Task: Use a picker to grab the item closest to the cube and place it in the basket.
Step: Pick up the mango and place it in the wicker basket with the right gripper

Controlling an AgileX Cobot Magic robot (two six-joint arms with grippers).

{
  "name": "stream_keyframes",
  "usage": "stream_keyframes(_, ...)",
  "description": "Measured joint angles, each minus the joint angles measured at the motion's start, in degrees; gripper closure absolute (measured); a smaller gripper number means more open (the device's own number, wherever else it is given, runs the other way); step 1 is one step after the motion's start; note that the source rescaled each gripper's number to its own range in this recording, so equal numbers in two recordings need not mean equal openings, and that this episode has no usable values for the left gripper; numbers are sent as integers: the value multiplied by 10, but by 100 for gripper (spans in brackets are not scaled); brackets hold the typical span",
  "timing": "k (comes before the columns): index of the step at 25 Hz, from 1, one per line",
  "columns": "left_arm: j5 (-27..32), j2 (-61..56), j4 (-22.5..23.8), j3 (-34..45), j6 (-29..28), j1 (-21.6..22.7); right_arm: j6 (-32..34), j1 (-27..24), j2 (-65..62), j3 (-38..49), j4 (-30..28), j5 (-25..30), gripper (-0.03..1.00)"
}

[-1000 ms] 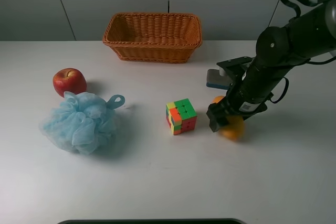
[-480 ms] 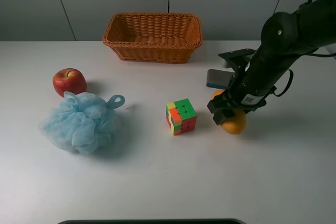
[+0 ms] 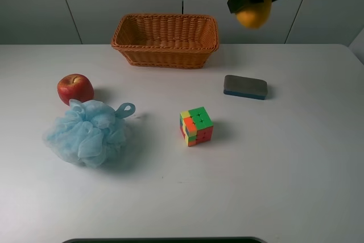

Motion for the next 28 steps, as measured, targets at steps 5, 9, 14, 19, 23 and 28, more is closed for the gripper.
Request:
stream_keyframes(5, 0, 0, 0, 0, 0, 0, -33, 16, 97, -115, 1, -89, 97)
stream_keyframes(9, 0, 0, 0, 0, 0, 0, -41, 42, 216, -237, 1, -102, 97)
stream_keyframes(14, 0, 0, 0, 0, 0, 0, -44, 63, 362, -380, 3, -103, 97)
stream_keyframes(19, 0, 0, 0, 0, 0, 0, -45, 67, 459, -429, 5, -101, 97)
stream_keyframes(23, 0, 0, 0, 0, 0, 0, -46, 68, 501, -429, 15, -96, 97)
stream_keyframes(28, 0, 0, 0, 0, 0, 0, -51, 68, 503, -431, 16, -95, 97)
